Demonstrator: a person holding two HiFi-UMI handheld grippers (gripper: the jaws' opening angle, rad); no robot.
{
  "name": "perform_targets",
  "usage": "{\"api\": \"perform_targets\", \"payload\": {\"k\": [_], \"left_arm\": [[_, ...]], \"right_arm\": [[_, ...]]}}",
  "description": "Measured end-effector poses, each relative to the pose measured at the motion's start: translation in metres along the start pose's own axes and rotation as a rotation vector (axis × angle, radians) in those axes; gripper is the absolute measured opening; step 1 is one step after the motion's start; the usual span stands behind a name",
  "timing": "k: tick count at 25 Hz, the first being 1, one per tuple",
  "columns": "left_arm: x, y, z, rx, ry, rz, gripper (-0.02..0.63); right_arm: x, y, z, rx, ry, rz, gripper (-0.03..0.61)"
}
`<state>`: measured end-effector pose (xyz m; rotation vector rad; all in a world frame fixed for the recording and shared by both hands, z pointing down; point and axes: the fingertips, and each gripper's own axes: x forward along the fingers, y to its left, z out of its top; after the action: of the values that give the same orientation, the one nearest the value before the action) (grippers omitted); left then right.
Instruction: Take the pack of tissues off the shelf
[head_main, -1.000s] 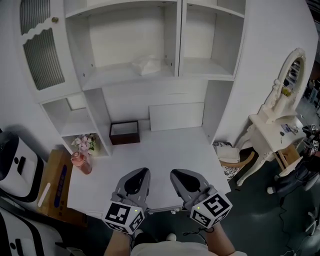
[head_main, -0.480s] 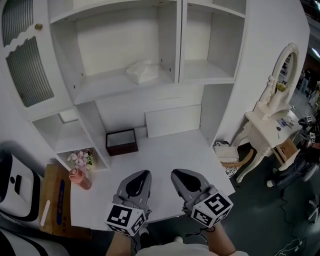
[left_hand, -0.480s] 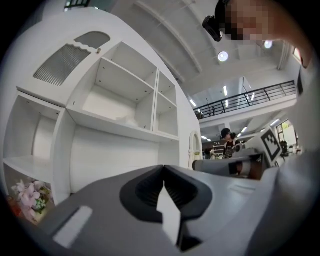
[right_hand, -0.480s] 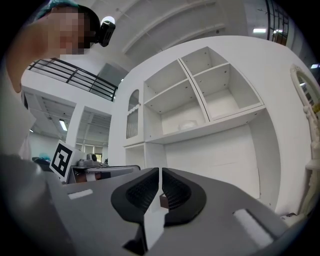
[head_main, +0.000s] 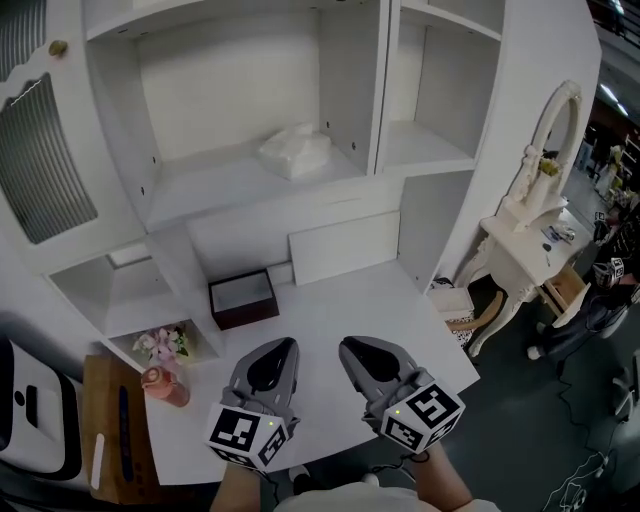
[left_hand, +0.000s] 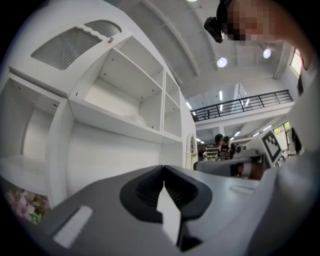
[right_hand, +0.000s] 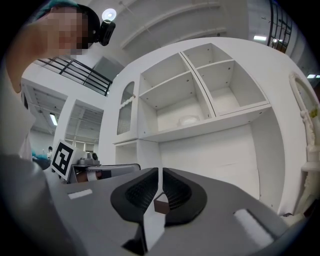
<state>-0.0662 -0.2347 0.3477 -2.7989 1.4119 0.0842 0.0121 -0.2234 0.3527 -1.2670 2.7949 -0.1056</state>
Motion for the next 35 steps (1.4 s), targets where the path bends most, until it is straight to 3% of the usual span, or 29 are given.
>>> {"api": "perform_targets", "payload": {"k": [10,24,35], "left_arm": [[0.004,0.048,-0.004,-0.008,0.013,-0.086,0.003],[0.014,0.083,-0.007,-0.049,-0.006,-0.175,0.003],[0.018,0.094,-0.016,-0.080,0.012,-0.206,0.003]], "right_arm": [[0.057,-0.002,0.017,-0.016,-0.008,-0.071,0.029],[0.120,-0.027,0.126,-0.151,-0.087,-0.182,0.049],[0.167,-0.062,0.164,-0.111,-0.072,-0.216,0.079]]}}
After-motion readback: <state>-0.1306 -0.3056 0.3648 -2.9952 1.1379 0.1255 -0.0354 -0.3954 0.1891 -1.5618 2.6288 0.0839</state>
